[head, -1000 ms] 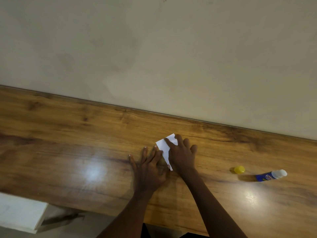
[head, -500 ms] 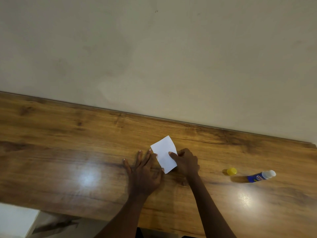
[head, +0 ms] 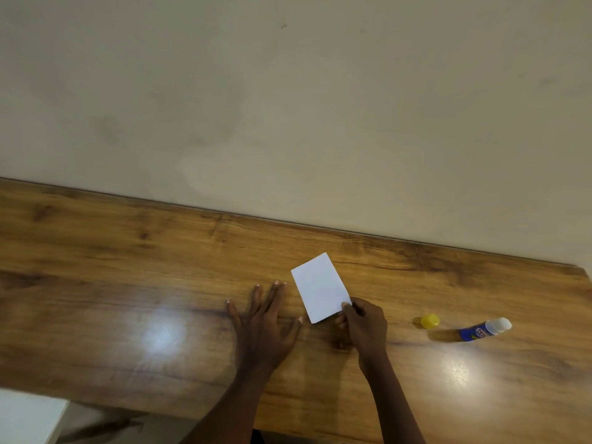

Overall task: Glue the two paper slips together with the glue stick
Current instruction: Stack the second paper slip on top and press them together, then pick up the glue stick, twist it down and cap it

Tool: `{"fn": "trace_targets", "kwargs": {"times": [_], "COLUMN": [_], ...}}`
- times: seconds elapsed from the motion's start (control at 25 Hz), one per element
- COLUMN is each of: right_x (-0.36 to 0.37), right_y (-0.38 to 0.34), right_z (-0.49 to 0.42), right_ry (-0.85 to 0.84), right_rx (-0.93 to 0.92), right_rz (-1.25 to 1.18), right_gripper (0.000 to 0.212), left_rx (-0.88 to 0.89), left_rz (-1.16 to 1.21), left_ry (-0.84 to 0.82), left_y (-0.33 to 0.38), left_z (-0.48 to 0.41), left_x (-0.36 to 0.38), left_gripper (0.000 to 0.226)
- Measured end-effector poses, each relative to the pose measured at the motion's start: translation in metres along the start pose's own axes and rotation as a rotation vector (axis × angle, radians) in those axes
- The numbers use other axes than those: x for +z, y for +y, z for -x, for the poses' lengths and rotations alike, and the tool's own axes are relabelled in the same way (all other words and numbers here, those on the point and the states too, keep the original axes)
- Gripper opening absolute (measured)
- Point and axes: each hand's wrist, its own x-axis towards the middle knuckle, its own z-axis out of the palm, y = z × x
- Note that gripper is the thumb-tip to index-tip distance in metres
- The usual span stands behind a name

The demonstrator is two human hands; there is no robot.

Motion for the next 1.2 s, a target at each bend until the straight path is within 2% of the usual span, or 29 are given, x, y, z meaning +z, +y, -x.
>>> {"fn": "trace_targets", "kwargs": {"times": [0.08,0.2,0.4,0.56,0.64,0.76,0.88,0.96,1.0,1.08,1.2], "right_x": [-0.002,0.002,0.005,0.002,-0.01,-0.046,-0.097,-0.126,-0.139,-0.156,-0.174], "right_y": [-0.002,-0.004,0.004,0.009,0.015,0.037,0.06,0.068,0.07,0.071,0.067], "right_z": [-0.004,-0.012,-0.016,-0.005,0.004,0.02,0.033,0.033,0.031,0.025,0.013], "right_ry": [0.053,0.043,0.096,0.064,0.089,0.226,0.413,0.539,0.586,0.6,0.486], "right_rx": [0.018,0.022,-0.027,-0.137,-0.166,-0.157,-0.051,0.036,0.065,0.084,0.044], "right_rz": [-0.081,-0.116,0.08,0.194,0.178,0.118,0.031,-0.076,-0.134,-0.22,-0.262], "right_gripper": [0.017,0.02,0.048,0.062,0.058,0.044,0.026,0.022,0.027,0.04,0.063], "left_rx": [-0.002,-0.011,-0.005,-0.001,0.002,0.009,0.028,-0.012,-0.009,0.066,0.198], "left_rz": [0.026,0.045,0.017,0.006,0.007,0.002,0.011,0.061,0.088,0.131,0.275], "left_ry": [0.019,0.012,0.0,-0.018,-0.03,-0.046,-0.063,-0.065,-0.062,-0.085,-0.21], "left_y": [0.0,0.001,0.001,0.001,0.002,0.004,0.005,0.015,0.027,0.059,0.121], "left_z": [0.0,0.0,0.0,0.0,-0.001,-0.001,0.002,0.002,0.001,-0.002,-0.007], "left_x": [-0.001,-0.002,-0.002,-0.003,-0.004,-0.007,-0.011,-0.015,-0.017,-0.013,0.004], "left_gripper": [0.066,0.065,0.068,0.069,0.069,0.07,0.078,0.093,0.098,0.09,0.075]}}
